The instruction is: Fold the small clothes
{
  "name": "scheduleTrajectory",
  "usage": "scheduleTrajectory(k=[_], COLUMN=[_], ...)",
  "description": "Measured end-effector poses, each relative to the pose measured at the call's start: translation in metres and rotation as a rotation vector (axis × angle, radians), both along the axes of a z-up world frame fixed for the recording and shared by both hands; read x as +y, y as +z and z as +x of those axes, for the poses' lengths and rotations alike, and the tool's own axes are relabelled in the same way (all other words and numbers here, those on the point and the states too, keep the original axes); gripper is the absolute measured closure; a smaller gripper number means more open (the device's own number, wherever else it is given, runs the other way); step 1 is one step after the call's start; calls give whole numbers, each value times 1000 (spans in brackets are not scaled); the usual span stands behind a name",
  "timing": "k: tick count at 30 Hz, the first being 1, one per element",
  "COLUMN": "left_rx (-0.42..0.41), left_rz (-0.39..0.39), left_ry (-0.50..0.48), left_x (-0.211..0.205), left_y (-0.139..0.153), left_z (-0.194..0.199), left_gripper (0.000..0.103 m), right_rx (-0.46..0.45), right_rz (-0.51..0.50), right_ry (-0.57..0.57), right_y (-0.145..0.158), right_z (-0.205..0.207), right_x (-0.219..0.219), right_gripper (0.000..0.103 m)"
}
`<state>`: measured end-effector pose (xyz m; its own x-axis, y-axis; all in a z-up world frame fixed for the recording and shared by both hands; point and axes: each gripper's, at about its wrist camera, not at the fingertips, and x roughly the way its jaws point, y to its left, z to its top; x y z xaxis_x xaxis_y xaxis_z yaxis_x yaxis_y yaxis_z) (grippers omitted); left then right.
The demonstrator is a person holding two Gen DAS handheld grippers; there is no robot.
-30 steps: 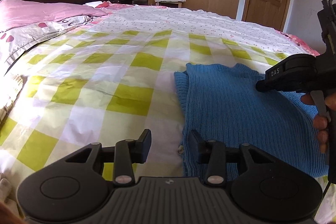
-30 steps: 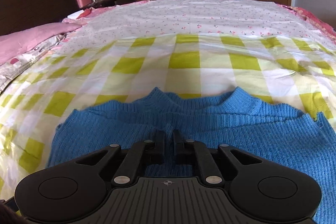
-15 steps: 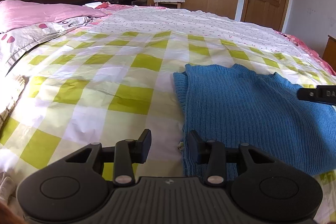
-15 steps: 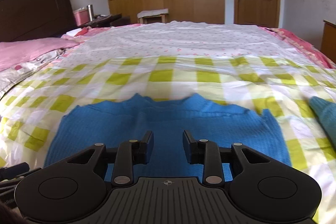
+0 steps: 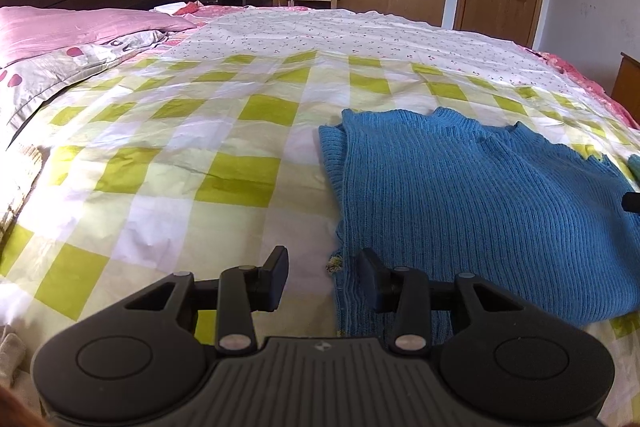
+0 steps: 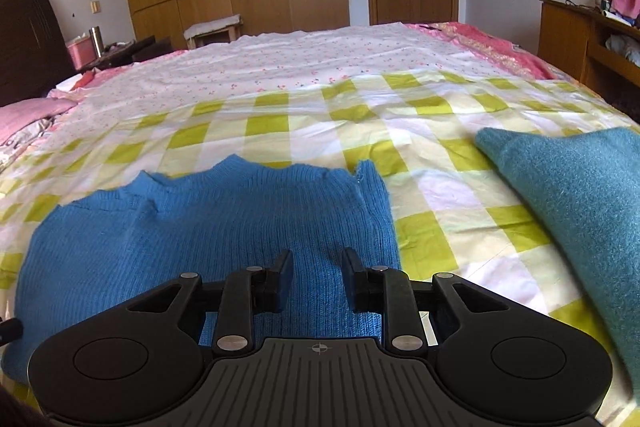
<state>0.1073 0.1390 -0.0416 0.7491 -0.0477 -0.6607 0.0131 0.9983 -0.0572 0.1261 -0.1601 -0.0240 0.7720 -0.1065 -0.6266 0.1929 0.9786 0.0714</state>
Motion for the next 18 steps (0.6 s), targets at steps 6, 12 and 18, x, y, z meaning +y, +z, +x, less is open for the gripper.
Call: scheduleTrajectory(k=[6, 12, 18], left_rx=[11, 0, 4], left_rz=[8, 15, 16], left_ry=[-8, -6, 1], left_x=[0, -1, -5], left_y=[-2, 1, 1], left_z=[0, -4, -6], left_gripper=[58, 58, 58], right_rx=[68, 58, 49], right_rz=[-2, -9, 47], right_ry=[-15, -2, -9], right_y=[-8, -5, -4], right_z=[3, -5, -12], right_x=[-2, -4, -16], right_gripper=[77, 73, 73])
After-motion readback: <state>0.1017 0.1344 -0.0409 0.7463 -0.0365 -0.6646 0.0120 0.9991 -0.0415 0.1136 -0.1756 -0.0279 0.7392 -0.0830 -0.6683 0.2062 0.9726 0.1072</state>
